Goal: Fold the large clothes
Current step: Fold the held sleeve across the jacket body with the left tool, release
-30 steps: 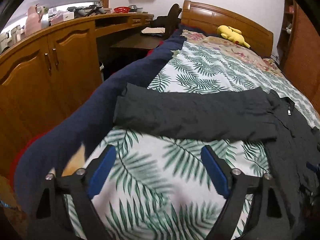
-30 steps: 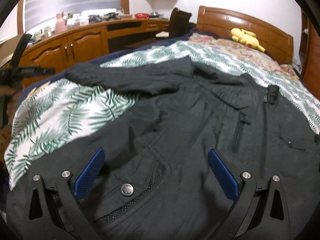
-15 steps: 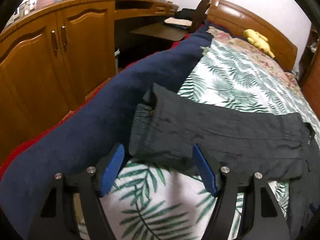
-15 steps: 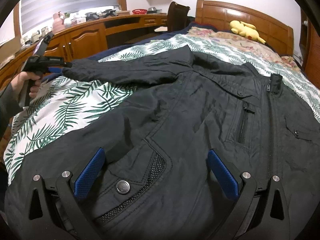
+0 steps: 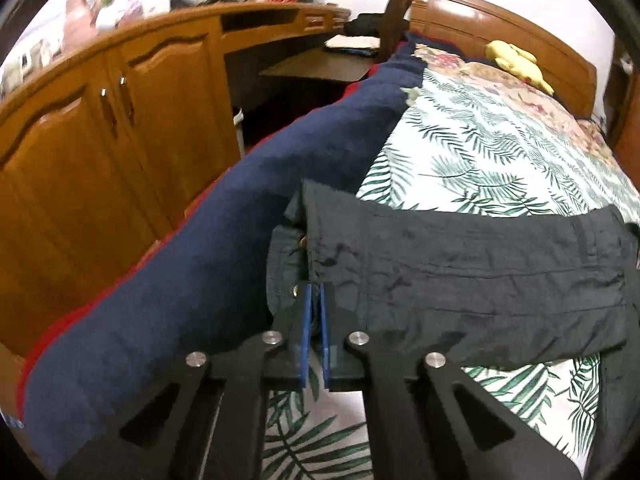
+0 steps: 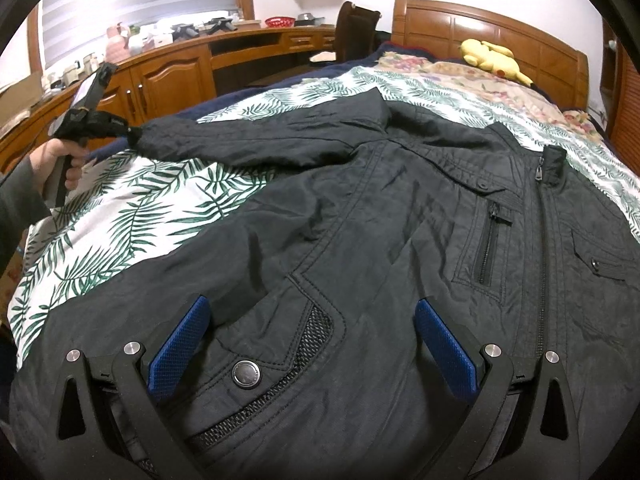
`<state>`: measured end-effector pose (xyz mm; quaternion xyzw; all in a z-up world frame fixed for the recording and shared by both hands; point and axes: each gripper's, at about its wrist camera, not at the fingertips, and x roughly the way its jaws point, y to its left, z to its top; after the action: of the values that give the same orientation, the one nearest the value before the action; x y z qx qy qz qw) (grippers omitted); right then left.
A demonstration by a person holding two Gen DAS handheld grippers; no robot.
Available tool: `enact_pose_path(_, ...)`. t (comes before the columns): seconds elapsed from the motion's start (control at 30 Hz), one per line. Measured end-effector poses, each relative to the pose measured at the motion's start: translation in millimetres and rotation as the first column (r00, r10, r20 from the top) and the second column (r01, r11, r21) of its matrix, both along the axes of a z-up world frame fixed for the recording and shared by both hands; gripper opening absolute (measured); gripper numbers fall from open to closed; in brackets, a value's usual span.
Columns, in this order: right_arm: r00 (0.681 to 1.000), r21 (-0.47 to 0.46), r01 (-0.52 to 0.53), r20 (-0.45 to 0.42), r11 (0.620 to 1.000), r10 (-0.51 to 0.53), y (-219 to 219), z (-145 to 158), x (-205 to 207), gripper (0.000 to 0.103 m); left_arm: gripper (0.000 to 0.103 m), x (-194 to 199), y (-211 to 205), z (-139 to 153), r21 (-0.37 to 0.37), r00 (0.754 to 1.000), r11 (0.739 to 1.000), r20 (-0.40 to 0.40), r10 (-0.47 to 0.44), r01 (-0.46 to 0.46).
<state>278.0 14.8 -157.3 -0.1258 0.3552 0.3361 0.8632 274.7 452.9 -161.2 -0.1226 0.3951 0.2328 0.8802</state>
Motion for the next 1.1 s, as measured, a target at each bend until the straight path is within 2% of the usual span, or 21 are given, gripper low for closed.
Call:
enact_pose_path(0.2, 1.000, 0.000, 0.002, 0.000, 1.000, -0.002, -0.3, 0.0, 0.2, 0.103, 0.000, -2.8, -48.3, 51.6, 0.042, 0.992, 0.994, 0.078, -0.100, 0.097)
enact_pose_path(0.3, 1.000, 0.003, 0.005, 0.000, 1.000, -0.005, -1.6, 1.0, 0.1, 0.103, 0.000, -7.1, -88.4, 79.8, 0.063, 0.977, 0.985, 0.126, -0.170, 0.164)
enact_pose_path(0.47, 1.000, 0.002, 0.003, -0.003, 1.000, -0.003, -12.2, 14.1, -4.4, 0.103, 0.000, -18.5, -169.2, 109.4, 0.077, 0.935, 0.952, 0.182, -0.306, 0.296)
enact_pose_path(0.6, 0.999, 0.019, 0.023, 0.034, 1.000, -0.024, -51.8, 36.2, -16.2, 0.103, 0.000, -25.5, -237.3, 128.8, 0.104, 0.883, 0.903, 0.191, -0.429, 0.416)
enact_pose_path(0.63, 0.998, 0.011, 0.034, 0.047, 0.999, -0.035, -64.9, 41.0, -18.5, 0.103, 0.000, -28.5, -258.6, 132.7, 0.110, 0.862, 0.883, 0.193, -0.469, 0.455)
enact_pose_path(0.77, 0.993, -0.021, 0.082, 0.085, 0.996, -0.080, -109.8, 52.3, -21.8, 0.103, 0.000, -35.2, -312.0, 140.3, 0.095, 0.811, 0.836, 0.205, -0.548, 0.541)
enact_pose_path(0.93, 0.985, 0.003, 0.153, 0.074, 0.988, -0.153, -156.0, 54.1, -14.1, 0.103, 0.000, -51.4, -366.5, 134.4, 0.104, 0.787, 0.810, 0.195, -0.585, 0.577)
enact_pose_path(1.0, 0.984, 0.011, 0.169, 0.060, 0.986, -0.170, -168.2, 54.5, -9.4, 0.103, 0.000, -58.9, -378.5, 131.8, 0.088, 0.782, 0.806, 0.201, -0.590, 0.585)
enact_pose_path(1.1, 0.981, 0.016, 0.180, 0.066, 0.984, -0.180, -177.2, 57.4, -11.8, 0.103, 0.000, -67.8, -393.7, 127.9, 0.101, 0.778, 0.805, 0.211, -0.591, 0.584)
